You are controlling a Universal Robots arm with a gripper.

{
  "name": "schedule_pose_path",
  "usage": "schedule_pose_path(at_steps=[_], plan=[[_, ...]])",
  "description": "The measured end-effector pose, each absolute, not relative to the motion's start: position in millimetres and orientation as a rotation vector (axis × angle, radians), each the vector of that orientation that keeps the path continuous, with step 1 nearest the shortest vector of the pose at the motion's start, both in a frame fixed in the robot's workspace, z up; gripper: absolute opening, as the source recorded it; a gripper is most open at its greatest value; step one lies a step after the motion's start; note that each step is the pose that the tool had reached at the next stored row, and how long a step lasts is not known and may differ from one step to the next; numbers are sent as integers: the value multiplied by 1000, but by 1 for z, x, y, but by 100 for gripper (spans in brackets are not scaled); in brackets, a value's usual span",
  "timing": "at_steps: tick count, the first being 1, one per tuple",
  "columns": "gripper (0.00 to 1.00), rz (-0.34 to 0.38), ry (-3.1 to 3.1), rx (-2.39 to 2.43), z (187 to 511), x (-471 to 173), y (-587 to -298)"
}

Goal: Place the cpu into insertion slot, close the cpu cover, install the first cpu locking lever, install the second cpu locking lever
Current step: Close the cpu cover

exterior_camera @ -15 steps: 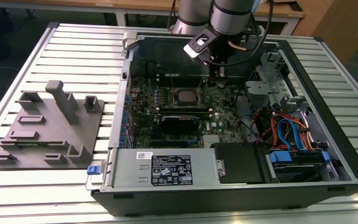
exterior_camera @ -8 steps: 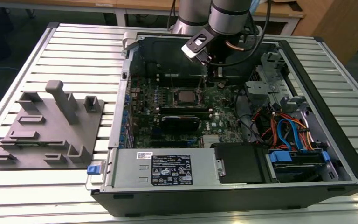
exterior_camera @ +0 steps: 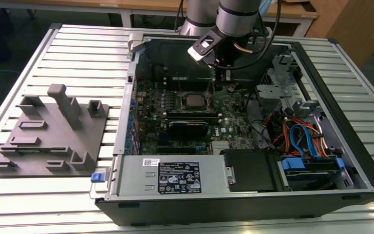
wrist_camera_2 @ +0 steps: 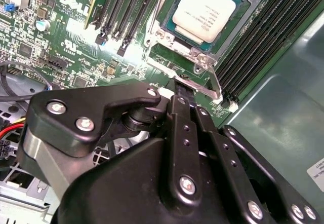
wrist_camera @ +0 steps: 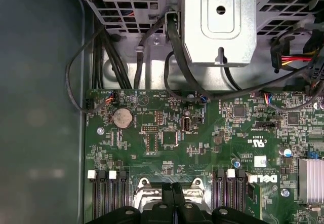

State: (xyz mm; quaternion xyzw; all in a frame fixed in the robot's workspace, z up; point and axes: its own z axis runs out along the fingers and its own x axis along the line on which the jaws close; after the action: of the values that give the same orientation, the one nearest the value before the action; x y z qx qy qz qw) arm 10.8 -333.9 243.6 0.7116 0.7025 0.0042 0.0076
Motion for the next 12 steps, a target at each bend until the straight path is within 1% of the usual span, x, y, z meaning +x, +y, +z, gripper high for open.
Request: schedule_pose_path(at_steps=[12], plan=[[10,13,2196,2225,243,6,-334]])
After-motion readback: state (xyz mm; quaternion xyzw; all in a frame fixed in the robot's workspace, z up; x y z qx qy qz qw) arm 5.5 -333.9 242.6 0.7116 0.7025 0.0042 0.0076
